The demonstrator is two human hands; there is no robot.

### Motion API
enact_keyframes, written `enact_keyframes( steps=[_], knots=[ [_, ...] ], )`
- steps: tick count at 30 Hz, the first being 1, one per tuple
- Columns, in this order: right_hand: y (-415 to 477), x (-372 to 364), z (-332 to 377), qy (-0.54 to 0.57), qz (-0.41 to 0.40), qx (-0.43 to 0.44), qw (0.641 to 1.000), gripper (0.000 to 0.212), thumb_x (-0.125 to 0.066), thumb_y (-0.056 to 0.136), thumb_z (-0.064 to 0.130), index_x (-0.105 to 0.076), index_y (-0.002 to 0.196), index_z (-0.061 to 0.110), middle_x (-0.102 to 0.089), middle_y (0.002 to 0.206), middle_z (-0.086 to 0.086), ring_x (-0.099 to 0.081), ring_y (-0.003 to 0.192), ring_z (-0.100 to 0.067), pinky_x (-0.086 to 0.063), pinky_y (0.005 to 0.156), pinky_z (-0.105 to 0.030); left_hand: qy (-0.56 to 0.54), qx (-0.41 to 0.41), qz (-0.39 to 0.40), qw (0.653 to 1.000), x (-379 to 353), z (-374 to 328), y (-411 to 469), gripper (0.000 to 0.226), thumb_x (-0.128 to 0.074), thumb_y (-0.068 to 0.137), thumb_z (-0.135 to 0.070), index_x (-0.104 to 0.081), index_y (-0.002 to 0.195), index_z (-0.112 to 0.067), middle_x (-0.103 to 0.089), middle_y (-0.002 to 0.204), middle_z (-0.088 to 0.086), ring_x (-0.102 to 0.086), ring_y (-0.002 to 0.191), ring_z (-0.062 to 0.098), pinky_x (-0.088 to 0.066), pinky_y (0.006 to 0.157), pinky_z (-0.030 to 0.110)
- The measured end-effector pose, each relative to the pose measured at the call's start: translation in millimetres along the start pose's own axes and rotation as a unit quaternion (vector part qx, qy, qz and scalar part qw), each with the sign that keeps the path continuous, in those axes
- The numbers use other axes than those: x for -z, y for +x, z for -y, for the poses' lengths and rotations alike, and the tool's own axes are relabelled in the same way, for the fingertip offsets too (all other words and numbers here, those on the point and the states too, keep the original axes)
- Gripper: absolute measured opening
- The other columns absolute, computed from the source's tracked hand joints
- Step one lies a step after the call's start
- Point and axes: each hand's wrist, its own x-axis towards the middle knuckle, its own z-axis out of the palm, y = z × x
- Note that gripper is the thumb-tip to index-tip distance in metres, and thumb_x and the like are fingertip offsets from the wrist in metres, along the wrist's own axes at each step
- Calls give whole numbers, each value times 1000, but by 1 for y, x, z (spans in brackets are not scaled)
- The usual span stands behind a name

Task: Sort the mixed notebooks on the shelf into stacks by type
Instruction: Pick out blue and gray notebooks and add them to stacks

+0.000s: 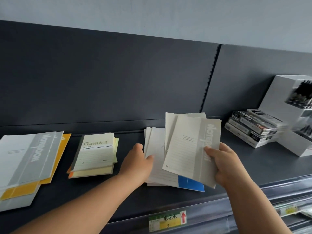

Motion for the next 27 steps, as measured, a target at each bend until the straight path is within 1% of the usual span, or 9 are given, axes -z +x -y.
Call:
enact_keyframes(
  steps=[2,3,5,9,13,15,24,25,27],
  knots=[
    [1,-12,1,-3,22,5,1000,14,-61,94,7,-65,99,20,-72,98,-5,-67,89,-28,-55,81,-50,55,-54,-29,997,12,5,-5,55,-49,98,-34,-27,146,-19,-40,146,0,-46,125,18,-42,94,30],
    [1,-19,2,-4,34,10,999,14,-60,94,7,-65,98,20,-73,96,-4,-67,86,-27,-56,77,-46,75,-77,-44,993,18,8,-7,58,-49,98,-35,-25,148,-21,-34,150,-2,-40,132,17,-38,101,30],
    [0,-35,4,-3,60,20,998,15,-59,95,6,-65,95,19,-73,92,-2,-68,83,-25,-55,69,-41,96,-107,-67,987,31,17,-11,61,-49,97,-38,-21,150,-24,-28,154,-6,-33,138,14,-33,106,28],
    [-5,-74,5,-3,119,28,992,16,-58,95,4,-66,98,18,-76,81,2,-69,77,-21,-54,66,-36,129,-134,-113,976,64,42,-18,64,-50,96,-42,-21,150,-25,-25,156,-9,-26,142,11,-29,111,26],
    [-21,-125,-2,-24,171,23,985,17,-58,94,4,-68,103,15,-77,89,-3,-70,82,-25,-56,74,-40,148,-136,-158,967,104,76,-29,63,-51,96,-41,-22,150,-25,-27,154,-11,-25,141,9,-26,111,22],
    [-31,-147,-7,-37,190,25,981,17,-58,94,5,-68,103,16,-77,89,-3,-70,82,-25,-56,76,-41,156,-120,-178,964,121,92,-33,64,-49,96,-43,-21,150,-26,-25,155,-11,-24,142,9,-25,112,23],
    [-105,-275,-40,-93,277,-12,956,13,-59,95,9,-65,104,18,-76,94,-2,-71,84,-24,-55,63,-36,177,-34,-238,955,224,186,-71,61,-49,96,-41,-26,149,-21,-29,155,-4,-29,141,14,-30,111,29],
    [-114,-289,-45,-100,280,-18,955,13,-59,95,9,-65,103,17,-75,95,-3,-70,84,-24,-56,64,-37,181,-26,-238,954,235,197,-75,61,-48,96,-42,-26,149,-21,-28,155,-4,-28,141,15,-30,111,29],
    [-128,-316,-57,-119,276,-27,953,14,-61,93,8,-65,105,15,-75,97,-5,-70,88,-27,-58,75,-43,191,-14,-233,954,255,218,-83,61,-46,97,-43,-24,150,-22,-25,157,-3,-25,143,15,-28,112,30]
  ],
)
